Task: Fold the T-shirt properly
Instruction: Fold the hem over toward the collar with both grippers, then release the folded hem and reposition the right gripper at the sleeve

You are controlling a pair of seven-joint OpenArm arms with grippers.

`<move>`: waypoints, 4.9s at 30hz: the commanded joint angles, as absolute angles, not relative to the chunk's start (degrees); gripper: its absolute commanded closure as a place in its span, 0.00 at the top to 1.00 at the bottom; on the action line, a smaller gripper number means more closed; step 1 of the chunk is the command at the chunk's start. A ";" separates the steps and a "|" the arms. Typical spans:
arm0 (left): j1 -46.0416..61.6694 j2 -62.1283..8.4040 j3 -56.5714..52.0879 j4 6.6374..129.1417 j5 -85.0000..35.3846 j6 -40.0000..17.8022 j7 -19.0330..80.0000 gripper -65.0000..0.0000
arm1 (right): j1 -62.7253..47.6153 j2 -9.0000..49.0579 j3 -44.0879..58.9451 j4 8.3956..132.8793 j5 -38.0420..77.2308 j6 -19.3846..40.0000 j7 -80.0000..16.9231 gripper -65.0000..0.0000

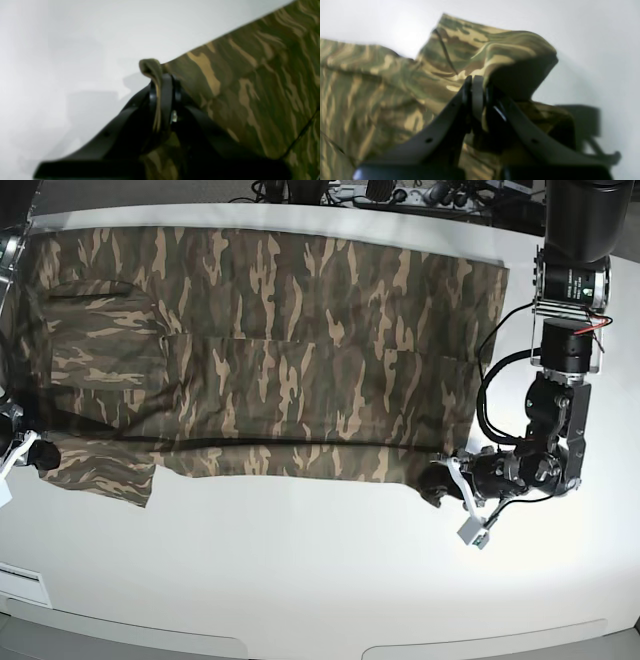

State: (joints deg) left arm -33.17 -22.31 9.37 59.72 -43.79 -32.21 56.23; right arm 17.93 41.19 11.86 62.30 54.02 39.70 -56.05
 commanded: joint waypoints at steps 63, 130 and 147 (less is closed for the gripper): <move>-24.43 -33.04 13.50 60.62 -78.28 -37.74 79.57 0.00 | 10.02 46.70 12.36 66.28 64.49 40.00 -68.18 0.00; -19.53 -33.04 13.47 60.62 -76.58 -37.76 75.90 0.51 | 19.86 30.46 12.36 63.42 43.48 39.66 -52.75 0.00; -19.53 -33.04 13.47 60.62 -76.62 -37.76 75.85 0.51 | 16.38 27.44 11.16 62.83 27.24 35.73 -42.22 0.69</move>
State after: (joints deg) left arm -19.66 -32.38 13.10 60.60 -80.73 -38.02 73.06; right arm 15.66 26.61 11.09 62.26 27.20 35.88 -41.71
